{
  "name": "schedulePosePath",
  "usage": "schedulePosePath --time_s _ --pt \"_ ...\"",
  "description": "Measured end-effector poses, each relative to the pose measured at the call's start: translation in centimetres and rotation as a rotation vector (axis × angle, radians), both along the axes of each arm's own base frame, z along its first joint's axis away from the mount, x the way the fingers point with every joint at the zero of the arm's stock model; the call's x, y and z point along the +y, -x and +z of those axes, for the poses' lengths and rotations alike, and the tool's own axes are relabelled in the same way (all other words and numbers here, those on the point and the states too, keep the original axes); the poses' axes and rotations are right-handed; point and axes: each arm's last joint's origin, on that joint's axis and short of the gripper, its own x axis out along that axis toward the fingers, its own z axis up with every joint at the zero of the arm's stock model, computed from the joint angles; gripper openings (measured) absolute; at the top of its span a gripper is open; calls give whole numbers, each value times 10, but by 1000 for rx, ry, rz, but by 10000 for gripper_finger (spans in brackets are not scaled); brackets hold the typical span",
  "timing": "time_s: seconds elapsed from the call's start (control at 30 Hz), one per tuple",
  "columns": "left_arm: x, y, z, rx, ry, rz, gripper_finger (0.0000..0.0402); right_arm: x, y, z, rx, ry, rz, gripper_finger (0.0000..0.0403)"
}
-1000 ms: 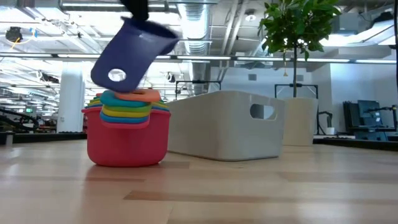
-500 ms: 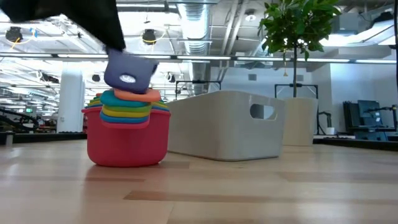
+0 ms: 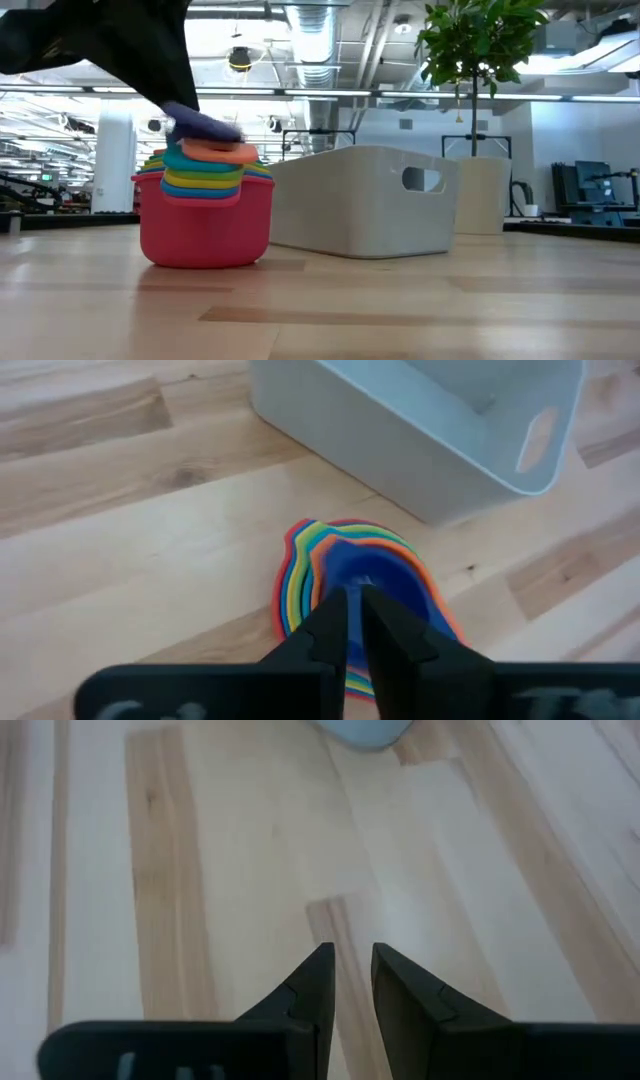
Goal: Nest measuring cups in basket
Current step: Stack the dark blue measuring cup on top of the orange measuring cup, then adjust the white bin
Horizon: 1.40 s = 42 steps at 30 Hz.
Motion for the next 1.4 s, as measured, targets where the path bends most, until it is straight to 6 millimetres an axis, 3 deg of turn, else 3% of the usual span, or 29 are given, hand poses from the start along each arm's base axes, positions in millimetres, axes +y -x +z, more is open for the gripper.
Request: schedulePosePath --time_s 0.23,0.4,0.63,0.83,1.2,1.4 --pt "0 1 -2 14 23 10 88 -10 -17 1 -18 -14 -94 93" --pt "1 1 0 -4 -58 -29 131 -14 -32 4 -83 -6 -108 93" --pt "3 -1 2 -30 -203 -82 146 0 -68 19 -208 -53 213 93" --pt "3 -1 3 -39 -251 -100 147 -14 -91 25 -255 -76 251 93" --pt "1 -1 3 -38 -269 -128 147 -27 -79 -3 -94 -225 223 78" --pt "0 -2 4 -57 -283 -131 147 -32 -73 -14 -67 -204 209 67"
